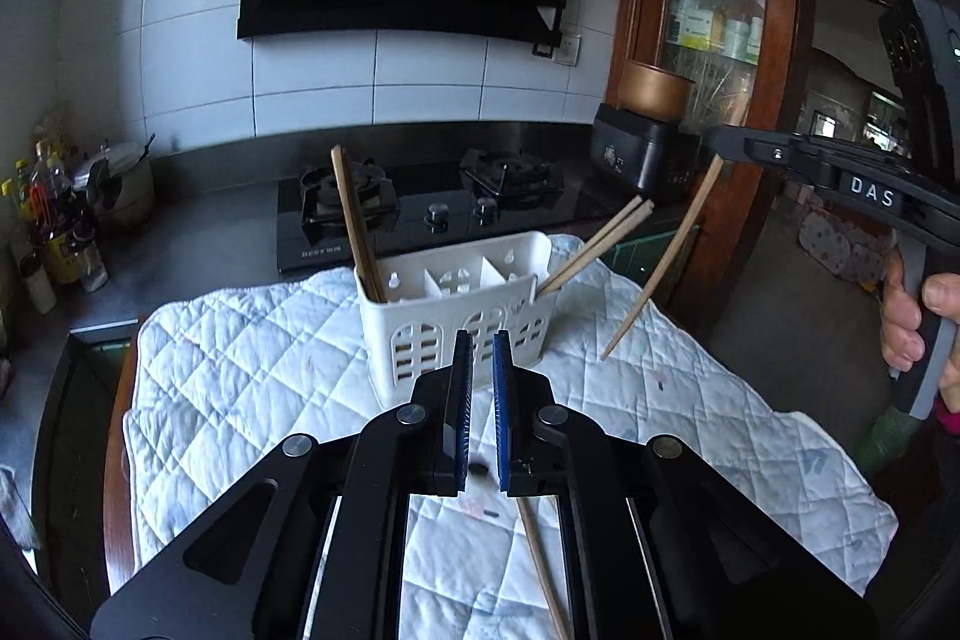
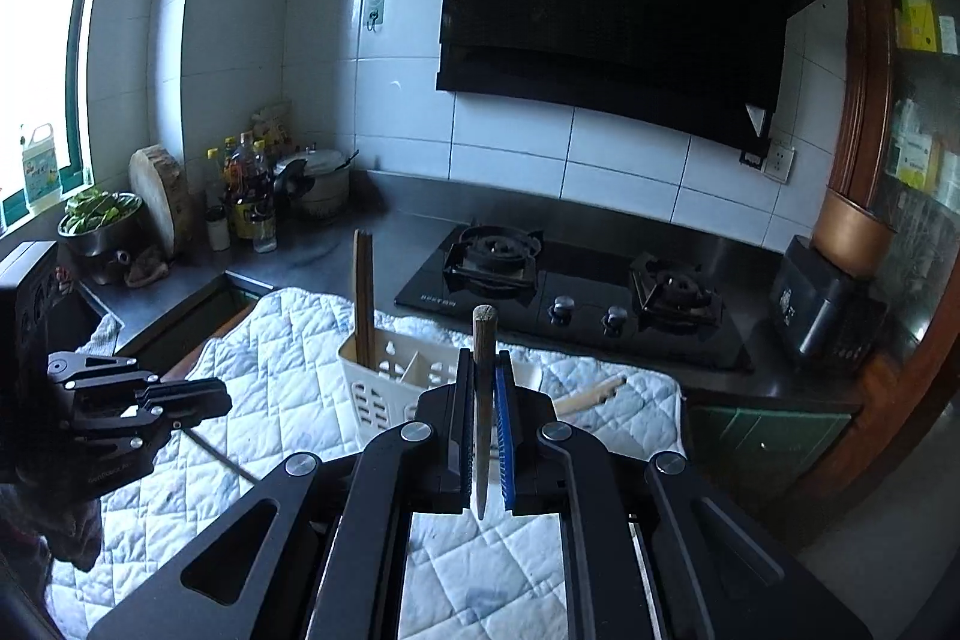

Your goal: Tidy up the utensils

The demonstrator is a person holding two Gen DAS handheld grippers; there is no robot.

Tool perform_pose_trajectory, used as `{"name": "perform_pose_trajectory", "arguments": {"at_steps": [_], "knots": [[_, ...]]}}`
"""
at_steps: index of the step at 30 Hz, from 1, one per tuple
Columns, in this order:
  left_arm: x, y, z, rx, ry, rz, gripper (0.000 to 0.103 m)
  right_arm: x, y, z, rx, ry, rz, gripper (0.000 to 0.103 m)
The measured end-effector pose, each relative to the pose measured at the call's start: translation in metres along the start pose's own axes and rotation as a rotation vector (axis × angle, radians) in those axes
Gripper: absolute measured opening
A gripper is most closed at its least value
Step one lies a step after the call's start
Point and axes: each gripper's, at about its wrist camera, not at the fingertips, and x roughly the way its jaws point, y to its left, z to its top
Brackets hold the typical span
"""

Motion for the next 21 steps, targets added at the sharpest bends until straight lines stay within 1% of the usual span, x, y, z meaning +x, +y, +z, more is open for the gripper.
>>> {"name": "perform_pose_trajectory", "arguments": {"at_steps": [5, 7, 9, 11, 14, 17, 18, 21], "knots": [[-0.009, -0.001, 0.038, 0.036, -0.070, 0.018, 0.005, 0.013, -0.014, 0.030, 0.059, -0.063, -0.013, 0.007], [-0.011, -0.001, 0.044, 0.040, -0.081, 0.024, 0.005, 0.023, -0.017, 0.037, 0.075, -0.068, -0.023, 0.007], [-0.012, 0.000, 0.042, 0.039, -0.079, 0.020, 0.005, 0.033, -0.020, 0.039, 0.091, -0.066, -0.027, 0.007], [-0.012, 0.004, 0.035, 0.034, -0.064, 0.007, 0.005, 0.040, -0.022, 0.039, 0.105, -0.066, -0.025, 0.007], [-0.012, 0.014, 0.016, 0.001, -0.023, -0.015, 0.005, 0.050, -0.024, 0.037, 0.117, -0.063, -0.029, 0.007], [-0.015, 0.022, -0.010, -0.024, 0.001, -0.017, 0.008, 0.061, -0.024, 0.036, 0.118, -0.061, -0.035, 0.007], [-0.016, 0.025, -0.020, -0.031, 0.017, -0.035, 0.008, 0.066, -0.024, 0.034, 0.124, -0.054, -0.033, 0.007], [-0.017, 0.031, -0.052, -0.039, 0.045, -0.024, 0.008, 0.076, -0.022, 0.029, 0.117, -0.038, -0.042, 0.007]]}}
